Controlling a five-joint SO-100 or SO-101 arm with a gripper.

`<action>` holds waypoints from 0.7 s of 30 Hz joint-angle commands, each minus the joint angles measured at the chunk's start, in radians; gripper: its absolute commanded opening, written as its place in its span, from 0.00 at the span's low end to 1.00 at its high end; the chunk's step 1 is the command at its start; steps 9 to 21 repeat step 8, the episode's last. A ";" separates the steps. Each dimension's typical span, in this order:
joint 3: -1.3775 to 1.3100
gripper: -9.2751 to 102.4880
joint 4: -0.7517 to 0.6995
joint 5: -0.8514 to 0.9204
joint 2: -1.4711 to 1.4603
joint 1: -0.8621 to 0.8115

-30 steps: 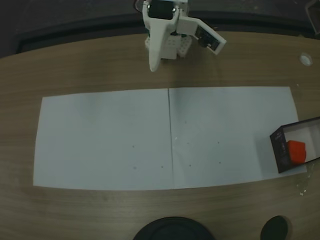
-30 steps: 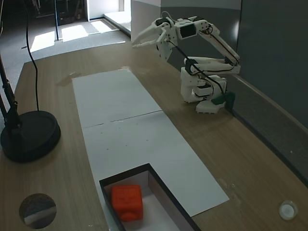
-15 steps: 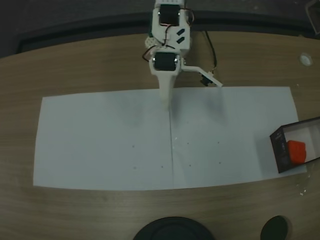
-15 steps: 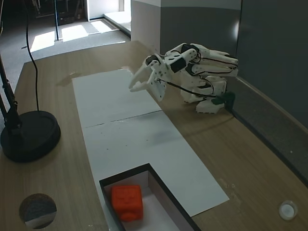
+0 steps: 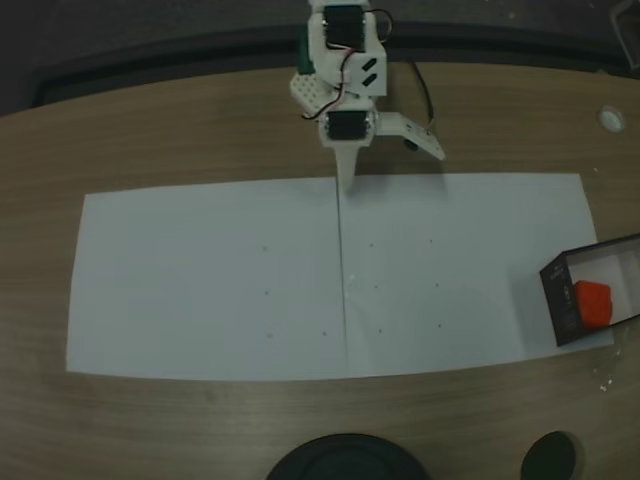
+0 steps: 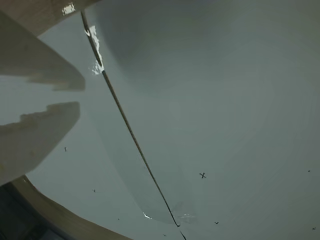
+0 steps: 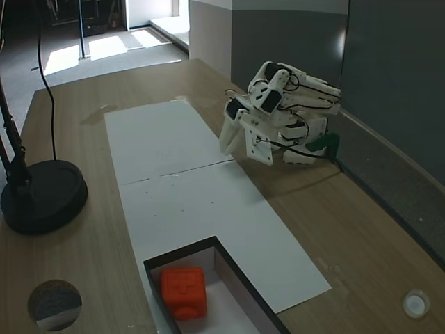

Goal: Grab a orange square and put it in the box.

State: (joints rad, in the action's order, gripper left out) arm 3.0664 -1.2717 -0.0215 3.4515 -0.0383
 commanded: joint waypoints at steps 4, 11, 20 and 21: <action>-0.066 0.08 -0.021 0.000 0.025 -0.006; -0.066 0.08 -0.021 0.002 0.025 -0.006; -0.066 0.08 -0.021 0.002 0.025 -0.006; -0.066 0.08 -0.021 0.002 0.025 -0.006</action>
